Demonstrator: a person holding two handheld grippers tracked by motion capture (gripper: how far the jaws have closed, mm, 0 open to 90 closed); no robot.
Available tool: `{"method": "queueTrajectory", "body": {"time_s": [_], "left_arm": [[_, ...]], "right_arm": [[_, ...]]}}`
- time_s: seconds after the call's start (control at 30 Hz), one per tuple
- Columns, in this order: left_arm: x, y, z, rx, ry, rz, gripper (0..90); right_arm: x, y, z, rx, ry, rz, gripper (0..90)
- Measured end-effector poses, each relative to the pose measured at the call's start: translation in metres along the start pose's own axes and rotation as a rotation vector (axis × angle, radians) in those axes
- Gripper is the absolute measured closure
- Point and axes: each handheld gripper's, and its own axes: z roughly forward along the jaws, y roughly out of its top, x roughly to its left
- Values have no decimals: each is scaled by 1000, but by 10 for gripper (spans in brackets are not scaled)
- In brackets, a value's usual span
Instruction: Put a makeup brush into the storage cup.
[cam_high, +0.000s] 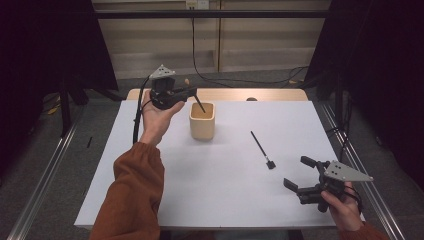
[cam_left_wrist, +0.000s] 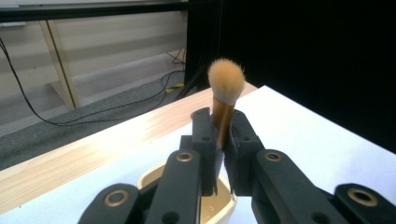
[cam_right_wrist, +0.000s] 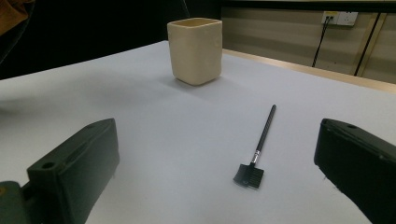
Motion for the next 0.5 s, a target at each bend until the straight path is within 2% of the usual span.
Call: {"method": "queueTrajectory", "body": {"time_s": [0.3,0.5], "left_arm": [[3,-8,11,17,6,-6,839],[8,-18,17,52,14,-13,839]], "right_arm": [[0,0,-1,-2,-6,0,0],[0,0,0,1,-6,2,0]]}}
